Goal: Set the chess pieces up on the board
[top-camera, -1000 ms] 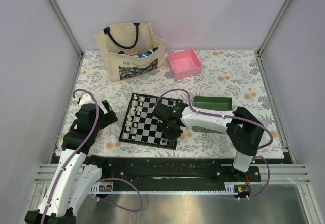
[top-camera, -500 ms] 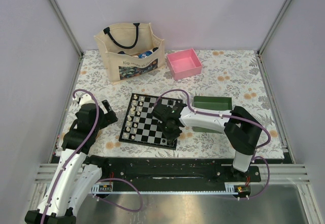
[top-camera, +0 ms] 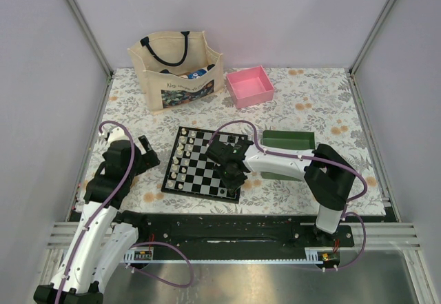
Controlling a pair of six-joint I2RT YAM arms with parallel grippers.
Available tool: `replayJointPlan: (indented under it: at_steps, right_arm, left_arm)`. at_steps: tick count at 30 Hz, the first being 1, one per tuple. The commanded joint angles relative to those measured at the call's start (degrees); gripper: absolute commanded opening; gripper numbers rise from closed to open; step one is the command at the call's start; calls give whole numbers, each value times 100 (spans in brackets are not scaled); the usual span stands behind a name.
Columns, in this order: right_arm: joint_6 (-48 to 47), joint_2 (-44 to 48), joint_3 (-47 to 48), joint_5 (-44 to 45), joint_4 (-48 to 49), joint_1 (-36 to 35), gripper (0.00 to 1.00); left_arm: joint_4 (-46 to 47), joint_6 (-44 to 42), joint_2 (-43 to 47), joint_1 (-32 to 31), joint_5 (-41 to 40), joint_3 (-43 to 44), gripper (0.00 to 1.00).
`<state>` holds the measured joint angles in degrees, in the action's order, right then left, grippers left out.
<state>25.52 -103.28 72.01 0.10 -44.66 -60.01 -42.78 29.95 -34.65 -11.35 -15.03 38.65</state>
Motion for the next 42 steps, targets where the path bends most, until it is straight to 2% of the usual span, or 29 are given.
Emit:
replayJointPlan:
  at_steps: [1,9,16,23,42]
  right_arm:
    - [-38,-51,235,96,107,-55,21]
    - [-64,-34,217,8,133,-55,26]
    - [-64,-7,164,8,160,-55,26]
    - [-73,36,138,8,177,-55,35]
    - [-109,247,112,-282,125,-55,36]
  left_arm:
    - [236,-42,-24,-7,9,90,99]
    - [235,-42,-6,-7,17,98,99]
    - [236,-42,-6,-7,26,90,99]
    - [236,-51,-6,-7,17,90,99]
    - [236,-51,2,-7,52,90,99]
